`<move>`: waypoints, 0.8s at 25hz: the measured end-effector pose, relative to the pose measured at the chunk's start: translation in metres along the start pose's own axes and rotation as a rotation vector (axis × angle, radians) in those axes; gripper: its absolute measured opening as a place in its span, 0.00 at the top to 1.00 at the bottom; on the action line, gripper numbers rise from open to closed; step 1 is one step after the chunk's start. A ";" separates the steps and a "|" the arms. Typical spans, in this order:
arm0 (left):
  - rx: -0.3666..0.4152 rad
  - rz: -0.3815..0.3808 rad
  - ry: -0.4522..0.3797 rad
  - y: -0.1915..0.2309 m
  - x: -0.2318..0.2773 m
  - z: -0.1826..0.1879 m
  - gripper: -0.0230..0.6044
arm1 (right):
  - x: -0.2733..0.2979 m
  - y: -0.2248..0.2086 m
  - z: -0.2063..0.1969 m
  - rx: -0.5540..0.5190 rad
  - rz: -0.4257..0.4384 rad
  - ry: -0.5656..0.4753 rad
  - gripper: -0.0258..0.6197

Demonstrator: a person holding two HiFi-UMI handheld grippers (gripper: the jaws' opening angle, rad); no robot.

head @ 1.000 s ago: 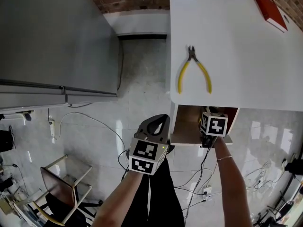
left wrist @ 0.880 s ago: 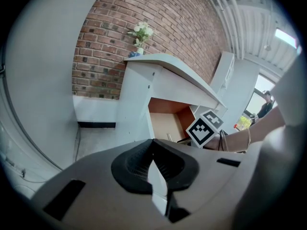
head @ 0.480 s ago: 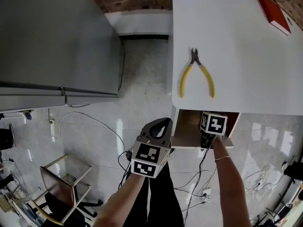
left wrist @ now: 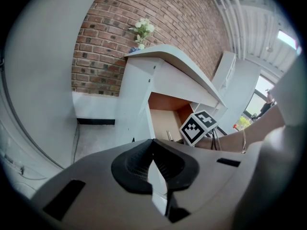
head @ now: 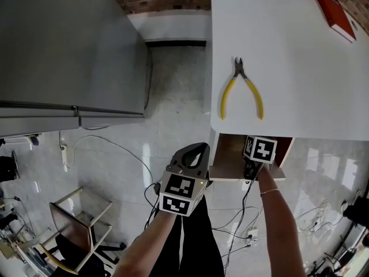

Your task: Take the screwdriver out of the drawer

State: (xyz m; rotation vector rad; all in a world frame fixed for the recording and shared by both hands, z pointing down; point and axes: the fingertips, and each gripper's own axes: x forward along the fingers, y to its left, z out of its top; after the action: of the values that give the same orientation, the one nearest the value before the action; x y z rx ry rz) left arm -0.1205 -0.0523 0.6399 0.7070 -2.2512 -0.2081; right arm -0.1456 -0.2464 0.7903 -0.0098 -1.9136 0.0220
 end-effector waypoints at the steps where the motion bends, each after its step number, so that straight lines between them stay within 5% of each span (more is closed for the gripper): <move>1: 0.000 -0.001 -0.001 0.000 0.000 0.000 0.97 | 0.000 0.000 0.000 -0.001 -0.001 0.000 0.74; 20: -0.020 -0.005 0.006 0.006 0.000 0.002 0.97 | -0.002 0.007 0.000 -0.012 -0.007 -0.002 0.84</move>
State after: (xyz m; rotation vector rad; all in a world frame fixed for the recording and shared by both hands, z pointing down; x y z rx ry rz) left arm -0.1243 -0.0476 0.6408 0.7017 -2.2391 -0.2307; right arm -0.1446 -0.2397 0.7881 -0.0116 -1.9152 0.0054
